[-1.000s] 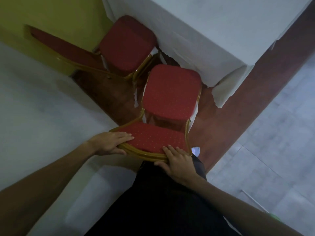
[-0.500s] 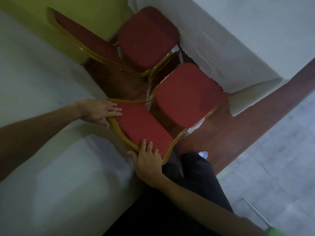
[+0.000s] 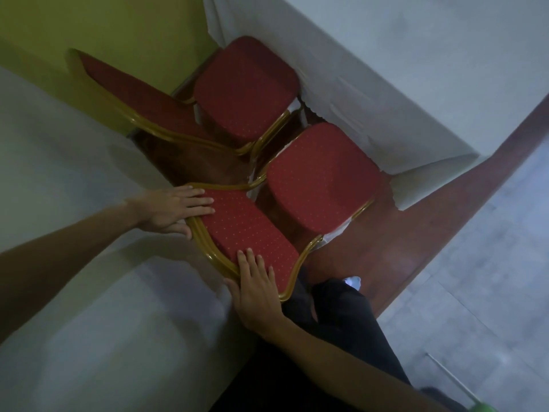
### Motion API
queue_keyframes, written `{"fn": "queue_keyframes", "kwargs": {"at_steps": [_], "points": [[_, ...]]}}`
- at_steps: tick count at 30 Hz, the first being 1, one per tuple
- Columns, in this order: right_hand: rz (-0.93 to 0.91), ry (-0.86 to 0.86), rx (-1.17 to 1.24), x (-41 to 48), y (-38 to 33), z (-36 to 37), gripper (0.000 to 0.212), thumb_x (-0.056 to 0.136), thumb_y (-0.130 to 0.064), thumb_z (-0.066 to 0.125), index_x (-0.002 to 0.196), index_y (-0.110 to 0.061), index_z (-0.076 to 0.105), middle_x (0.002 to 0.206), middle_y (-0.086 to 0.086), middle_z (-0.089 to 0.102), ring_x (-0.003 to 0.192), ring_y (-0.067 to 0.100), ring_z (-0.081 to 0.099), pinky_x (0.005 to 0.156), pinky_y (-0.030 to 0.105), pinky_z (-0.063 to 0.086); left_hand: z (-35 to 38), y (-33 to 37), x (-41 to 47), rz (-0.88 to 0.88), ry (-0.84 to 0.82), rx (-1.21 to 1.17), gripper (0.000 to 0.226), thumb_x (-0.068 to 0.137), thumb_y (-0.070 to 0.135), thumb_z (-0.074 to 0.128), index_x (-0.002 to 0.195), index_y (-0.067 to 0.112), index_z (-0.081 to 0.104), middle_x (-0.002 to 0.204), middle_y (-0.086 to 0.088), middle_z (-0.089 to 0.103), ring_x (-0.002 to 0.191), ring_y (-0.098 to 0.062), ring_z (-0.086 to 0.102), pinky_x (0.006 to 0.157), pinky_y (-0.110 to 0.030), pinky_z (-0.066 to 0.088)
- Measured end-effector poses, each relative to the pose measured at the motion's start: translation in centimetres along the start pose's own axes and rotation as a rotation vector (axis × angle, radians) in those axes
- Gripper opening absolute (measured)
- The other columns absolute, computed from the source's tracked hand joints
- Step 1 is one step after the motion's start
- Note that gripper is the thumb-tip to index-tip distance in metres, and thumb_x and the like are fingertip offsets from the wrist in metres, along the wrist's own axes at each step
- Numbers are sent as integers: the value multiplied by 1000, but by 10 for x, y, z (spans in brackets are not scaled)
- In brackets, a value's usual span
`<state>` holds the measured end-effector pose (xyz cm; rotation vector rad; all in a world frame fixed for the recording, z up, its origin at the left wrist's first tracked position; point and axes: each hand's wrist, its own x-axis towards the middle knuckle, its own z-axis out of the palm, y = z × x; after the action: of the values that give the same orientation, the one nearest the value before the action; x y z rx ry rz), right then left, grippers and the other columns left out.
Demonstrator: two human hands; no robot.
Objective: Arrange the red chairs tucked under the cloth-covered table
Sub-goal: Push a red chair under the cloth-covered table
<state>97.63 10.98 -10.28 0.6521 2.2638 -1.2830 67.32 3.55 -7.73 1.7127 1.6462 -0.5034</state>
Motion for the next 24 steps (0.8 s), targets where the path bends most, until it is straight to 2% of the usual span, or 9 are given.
{"fn": "queue_keyframes", "kwargs": {"at_steps": [3, 5, 7, 9, 11, 13, 16, 19, 24], "points": [[3, -1, -3, 6, -3, -5, 71, 101, -61, 17, 159, -22, 0, 167, 4, -4, 153, 31, -5, 122, 56, 0, 5, -14, 3, -22, 24, -9, 83, 90, 71, 29, 155, 20, 19, 162, -9, 17, 150, -30, 10, 120, -51, 12], [12, -4, -11, 10, -5, -9, 70, 101, -61, 16, 158, -23, 0, 167, 3, -5, 153, 30, -5, 122, 56, 0, 3, -18, 3, 27, 96, 32, 77, 93, 74, 19, 155, 31, 6, 162, 0, 10, 151, -24, 3, 122, -47, 7], [12, -3, -19, 14, -6, -12, 70, 102, -61, 16, 158, -23, -1, 167, 3, -5, 153, 30, -5, 122, 56, 0, 5, -16, 0, 45, 152, 36, 73, 94, 74, 21, 154, 39, -2, 163, 4, 7, 151, -20, -1, 122, -46, 5], [-2, 13, -31, 18, -8, -14, 70, 102, -61, 16, 158, -22, 0, 167, 3, -3, 153, 32, -3, 122, 57, 1, 9, -12, -1, 29, 173, 16, 78, 91, 77, 27, 155, 37, 6, 163, 3, 11, 151, -21, 2, 122, -50, 7], [-11, 31, -45, 22, -10, -16, 70, 102, -61, 15, 158, -22, 2, 167, 4, -2, 152, 33, 0, 121, 58, 2, 8, -10, 4, 40, 227, 17, 85, 88, 79, 33, 155, 29, 21, 161, 0, 20, 150, -26, 11, 119, -57, 12], [-12, 39, -55, 28, -10, -19, 70, 102, -61, 14, 158, -21, 2, 167, 5, -1, 152, 34, 0, 121, 59, 3, 3, -12, 8, 59, 282, 17, 88, 86, 80, 35, 154, 24, 28, 159, -3, 28, 148, -28, 19, 118, -59, 15], [-16, 65, -75, 34, -11, -25, 71, 101, -62, 12, 158, -20, 4, 167, 7, 3, 152, 36, 4, 121, 59, 5, -4, -18, 13, 35, 254, 21, 93, 83, 86, 31, 153, 24, 31, 156, -4, 35, 147, -28, 22, 120, -54, 10], [-15, 97, -86, 39, -13, -31, 82, 93, -69, 2, 157, -18, 10, 166, 10, 10, 150, 39, 12, 119, 61, 11, -11, -23, 18, 26, 228, 39, 95, 79, 89, 28, 151, 26, 35, 154, -1, 40, 146, -26, 25, 121, -47, 6], [-20, 110, -115, 44, -11, -37, 79, 95, -66, 8, 156, -15, 16, 164, 14, 18, 147, 43, 22, 116, 63, 21, -21, -25, 25, 3, 217, 44, 101, 76, 93, 23, 150, 26, 37, 153, -1, 40, 145, -24, 28, 121, -45, 7]]}}
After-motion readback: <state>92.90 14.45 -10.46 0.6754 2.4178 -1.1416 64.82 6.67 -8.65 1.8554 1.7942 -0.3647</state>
